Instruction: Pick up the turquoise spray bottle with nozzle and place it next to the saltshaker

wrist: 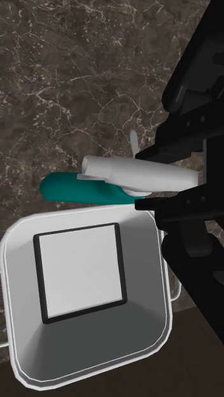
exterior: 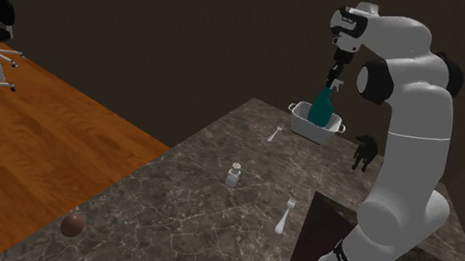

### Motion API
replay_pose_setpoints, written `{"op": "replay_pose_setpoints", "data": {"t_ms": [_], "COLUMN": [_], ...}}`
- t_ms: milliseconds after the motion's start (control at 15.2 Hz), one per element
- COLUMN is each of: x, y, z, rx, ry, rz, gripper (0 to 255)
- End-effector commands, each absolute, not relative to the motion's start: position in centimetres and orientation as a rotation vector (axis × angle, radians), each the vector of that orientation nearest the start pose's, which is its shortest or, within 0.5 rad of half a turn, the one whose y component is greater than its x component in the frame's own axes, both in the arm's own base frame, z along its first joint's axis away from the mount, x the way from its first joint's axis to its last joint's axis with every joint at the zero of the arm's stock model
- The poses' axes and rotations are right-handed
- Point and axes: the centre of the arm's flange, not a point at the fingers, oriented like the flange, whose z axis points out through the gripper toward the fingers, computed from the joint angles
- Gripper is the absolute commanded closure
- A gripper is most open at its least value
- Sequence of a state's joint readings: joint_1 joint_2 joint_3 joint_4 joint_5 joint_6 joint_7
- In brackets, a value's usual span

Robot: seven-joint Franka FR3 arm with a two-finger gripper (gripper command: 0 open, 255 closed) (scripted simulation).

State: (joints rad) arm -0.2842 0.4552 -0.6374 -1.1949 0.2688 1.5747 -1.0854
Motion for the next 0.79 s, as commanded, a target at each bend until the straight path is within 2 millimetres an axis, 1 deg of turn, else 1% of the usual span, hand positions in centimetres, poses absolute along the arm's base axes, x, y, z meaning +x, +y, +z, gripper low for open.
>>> {"op": "replay_pose_setpoints", "data": {"t_ms": [0,132,198,726], "x": [49.9,49.9,49.9,51.4], "y": [-44.9,-44.9,-44.9,-34.9], "z": [57.2,58.2,58.3,61.4], "rx": [-3.125,-3.125,-3.125,-3.125], "ry": [-0.337,-0.337,-0.337,-0.337], "rz": [-0.009,-0.009,-0.009,-0.009], "gripper": [255,255,255,255]}}
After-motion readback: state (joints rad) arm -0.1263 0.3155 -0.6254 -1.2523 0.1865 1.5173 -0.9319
